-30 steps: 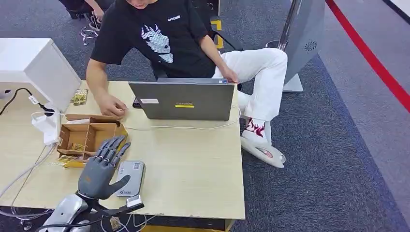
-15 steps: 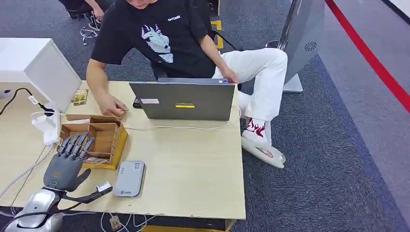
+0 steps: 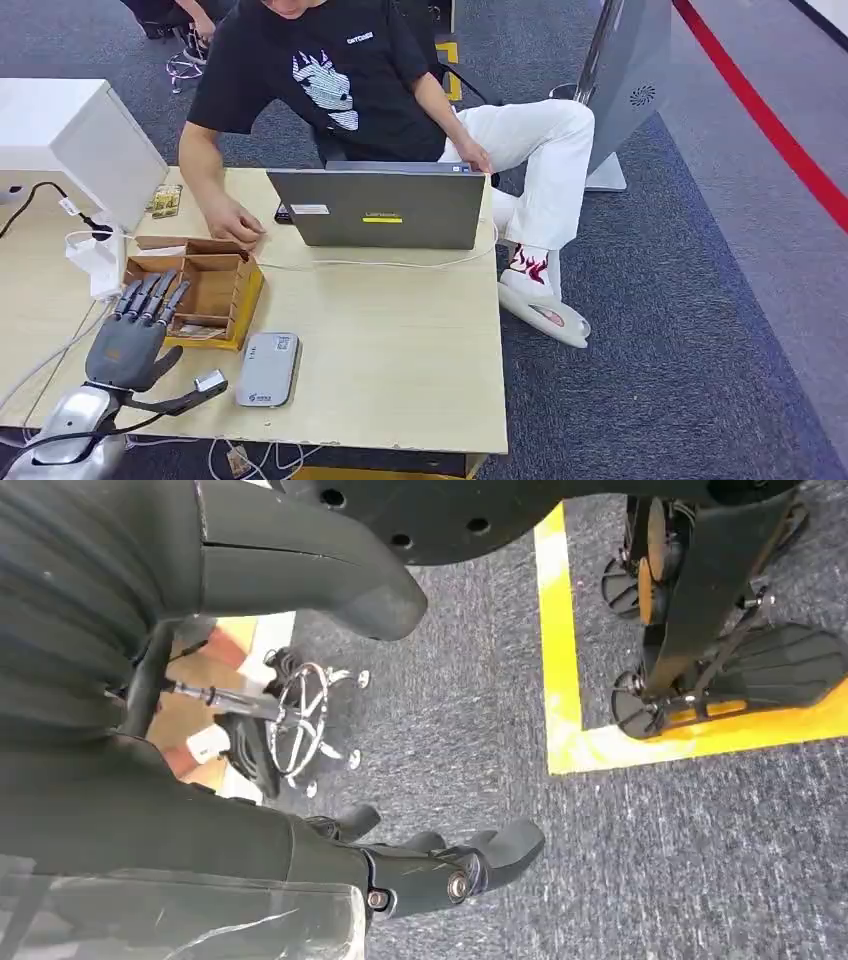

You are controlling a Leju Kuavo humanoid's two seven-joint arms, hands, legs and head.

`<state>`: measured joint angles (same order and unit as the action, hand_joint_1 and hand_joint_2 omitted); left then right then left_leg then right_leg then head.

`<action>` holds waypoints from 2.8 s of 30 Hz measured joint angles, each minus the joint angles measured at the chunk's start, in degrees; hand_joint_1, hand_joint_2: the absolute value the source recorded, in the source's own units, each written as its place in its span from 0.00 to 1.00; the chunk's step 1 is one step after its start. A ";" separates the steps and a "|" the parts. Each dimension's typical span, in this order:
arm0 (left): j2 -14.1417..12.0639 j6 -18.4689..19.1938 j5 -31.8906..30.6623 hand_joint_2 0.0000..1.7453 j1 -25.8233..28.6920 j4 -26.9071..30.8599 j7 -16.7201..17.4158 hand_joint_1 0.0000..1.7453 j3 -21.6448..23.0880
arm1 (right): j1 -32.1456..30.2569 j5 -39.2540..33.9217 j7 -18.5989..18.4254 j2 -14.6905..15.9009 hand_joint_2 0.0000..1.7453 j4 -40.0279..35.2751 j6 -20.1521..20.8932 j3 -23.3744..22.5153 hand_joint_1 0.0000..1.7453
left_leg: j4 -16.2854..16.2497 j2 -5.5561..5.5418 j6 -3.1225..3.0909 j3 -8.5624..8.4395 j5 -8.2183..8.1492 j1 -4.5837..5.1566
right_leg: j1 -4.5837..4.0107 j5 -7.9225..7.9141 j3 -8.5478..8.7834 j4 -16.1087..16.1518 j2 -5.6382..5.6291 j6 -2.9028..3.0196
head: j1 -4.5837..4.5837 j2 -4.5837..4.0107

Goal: Pass the card to the sensor for recognition and then transmit it.

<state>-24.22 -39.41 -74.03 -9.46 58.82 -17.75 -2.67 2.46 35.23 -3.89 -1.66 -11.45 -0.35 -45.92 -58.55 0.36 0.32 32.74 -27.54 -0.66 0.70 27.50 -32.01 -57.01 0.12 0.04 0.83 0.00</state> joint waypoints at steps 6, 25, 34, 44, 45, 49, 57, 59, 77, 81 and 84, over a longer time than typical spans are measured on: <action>1.13 0.00 0.13 1.00 -0.65 -1.16 -1.47 0.00 -0.59 | 0.14 0.26 -0.24 0.00 1.00 0.00 0.00 -0.07 0.00 | 0.00 0.00 0.00 0.00 0.00 0.00 | 0.00 0.00 -0.01 0.00 0.00 0.00 | 0.00 -0.02; 4.85 0.00 6.08 1.00 -1.68 -3.54 -4.70 0.00 -0.46 | 0.18 1.01 -0.24 0.00 1.00 0.00 0.15 -1.05 0.00 | 0.00 0.01 0.00 0.00 0.00 0.00 | 0.00 0.00 -0.01 0.00 -0.01 0.00 | 0.00 0.00; 4.85 0.00 6.25 1.00 -1.72 -3.61 -4.35 0.99 -0.28 | 0.19 1.31 -0.24 0.00 1.00 0.00 0.15 -1.25 0.00 | 0.00 0.01 0.00 0.00 0.00 0.00 | 0.00 0.00 -0.01 0.00 -0.01 0.00 | 0.00 0.00; 4.79 0.00 7.59 1.00 -1.66 -3.76 -3.91 1.00 0.07 | 0.19 1.68 -0.24 0.00 1.00 0.00 0.15 -1.44 0.00 | 0.00 -0.01 0.00 0.00 0.00 0.00 | 0.00 0.00 -0.01 0.00 0.01 0.00 | 0.00 -0.02; 4.74 0.00 7.69 1.00 -1.65 -3.76 -3.87 1.00 0.09 | 0.19 1.88 -0.24 0.00 1.00 0.00 0.15 -1.46 0.00 | 0.00 -0.01 0.00 0.00 0.00 0.00 | 0.00 0.00 -0.01 0.00 0.01 0.00 | 0.00 -0.02; 4.68 -0.07 7.89 1.00 -1.70 -3.76 -3.89 1.00 0.22 | 0.22 2.03 -0.27 0.00 1.00 0.00 0.15 -1.55 0.00 | 0.00 0.00 0.00 -0.01 0.00 0.00 | 0.00 0.00 0.00 0.00 0.00 0.00 | 0.00 0.00; 4.68 -0.11 7.78 1.00 -1.68 -3.63 -5.05 1.00 0.24 | 0.23 2.58 -0.31 0.00 1.00 0.00 0.15 -2.01 0.00 | 0.00 -0.01 0.00 0.00 0.00 0.00 | 0.00 0.00 0.00 0.00 0.01 0.00 | 0.00 0.00; 4.70 -0.11 7.78 1.00 -1.68 -3.63 -5.05 1.00 0.26 | 0.24 2.58 -0.31 0.00 1.00 0.00 0.15 -2.16 0.00 | 0.00 -0.01 0.00 0.00 0.00 0.00 | 0.00 0.00 0.00 0.00 0.01 0.00 | 0.00 0.00; 3.87 1.14 12.06 1.00 -5.49 10.36 -3.06 1.00 -0.46 | 0.48 4.98 -0.40 0.00 1.00 0.00 0.42 -2.89 0.00 | -0.02 -0.01 0.03 -0.02 0.04 -0.02 | 0.00 -0.05 0.01 -0.01 0.05 -0.04 | 0.00 -0.02; 3.10 1.27 12.83 1.00 -6.05 12.37 -2.86 1.00 -0.46 | 0.54 5.11 -0.40 0.00 1.00 0.00 0.42 -2.93 0.00 | -0.02 -0.01 0.05 -0.02 0.05 -0.02 | 0.00 -0.05 -0.01 -0.02 0.03 -0.04 | 0.00 -0.02; 3.04 1.27 12.94 1.00 -6.05 13.18 -2.88 1.00 -0.46 | 0.57 5.14 -0.40 0.00 1.00 0.00 0.42 -2.93 0.00 | -0.02 -0.01 0.04 0.00 0.04 -0.01 | 0.00 -0.04 -0.01 -0.01 0.01 -0.04 | -0.02 0.00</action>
<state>-21.18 -38.14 -61.09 -15.51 72.00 -20.63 -3.13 3.03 40.37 -4.28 -1.66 -11.45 0.07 -48.85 -58.57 0.35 0.36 32.74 -27.50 -0.67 0.70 27.45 -32.02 -57.02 0.13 0.00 0.81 0.00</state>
